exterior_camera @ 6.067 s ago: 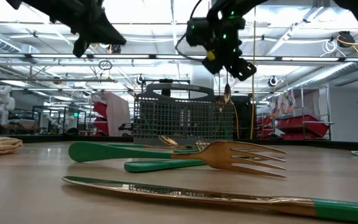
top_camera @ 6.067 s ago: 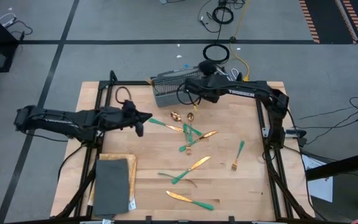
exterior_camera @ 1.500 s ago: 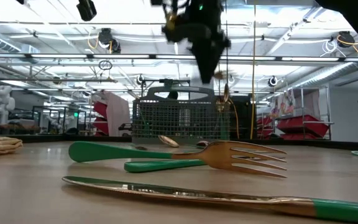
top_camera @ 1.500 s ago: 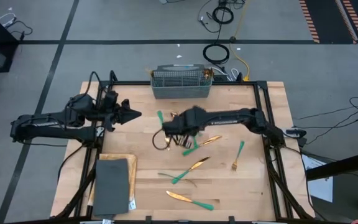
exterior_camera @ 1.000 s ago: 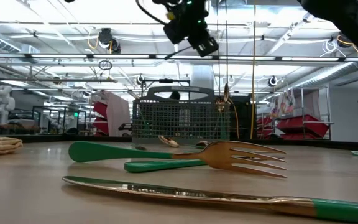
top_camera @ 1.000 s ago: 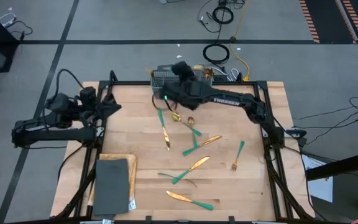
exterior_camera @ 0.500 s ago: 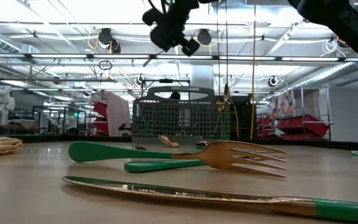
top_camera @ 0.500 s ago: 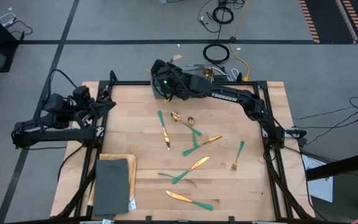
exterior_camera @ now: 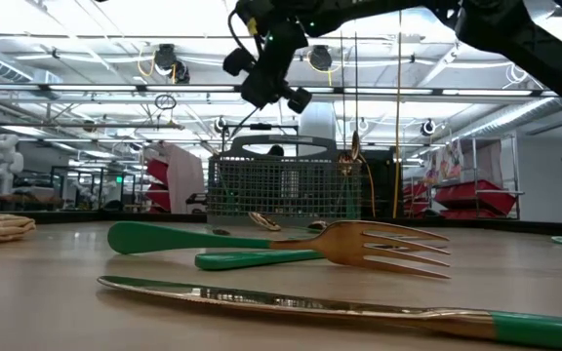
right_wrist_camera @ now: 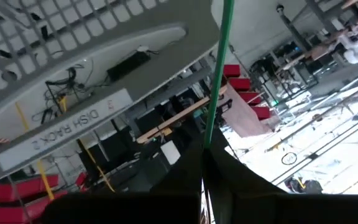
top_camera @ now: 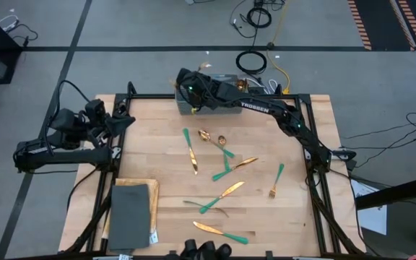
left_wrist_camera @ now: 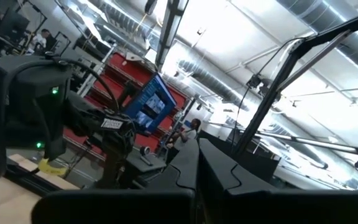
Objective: Sort silverware
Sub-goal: Put the green fork into the silverware basket
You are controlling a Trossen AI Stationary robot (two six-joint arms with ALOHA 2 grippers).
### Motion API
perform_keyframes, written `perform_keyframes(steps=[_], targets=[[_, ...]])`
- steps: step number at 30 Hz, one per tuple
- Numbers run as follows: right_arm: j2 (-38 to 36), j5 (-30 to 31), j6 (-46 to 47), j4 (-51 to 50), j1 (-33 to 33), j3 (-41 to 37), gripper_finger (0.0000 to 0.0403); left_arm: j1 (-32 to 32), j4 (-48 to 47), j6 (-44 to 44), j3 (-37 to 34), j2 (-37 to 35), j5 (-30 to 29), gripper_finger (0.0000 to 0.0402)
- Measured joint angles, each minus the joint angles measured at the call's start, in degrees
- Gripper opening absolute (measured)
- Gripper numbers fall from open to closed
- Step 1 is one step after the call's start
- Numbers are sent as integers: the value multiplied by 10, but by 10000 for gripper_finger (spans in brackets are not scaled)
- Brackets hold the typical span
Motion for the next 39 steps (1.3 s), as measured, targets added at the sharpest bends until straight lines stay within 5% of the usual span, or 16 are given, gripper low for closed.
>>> perform_keyframes(steps=[39], targets=[[65, -56, 18, -3, -11, 0, 1, 0, -12, 18, 0, 0, -16, 6]])
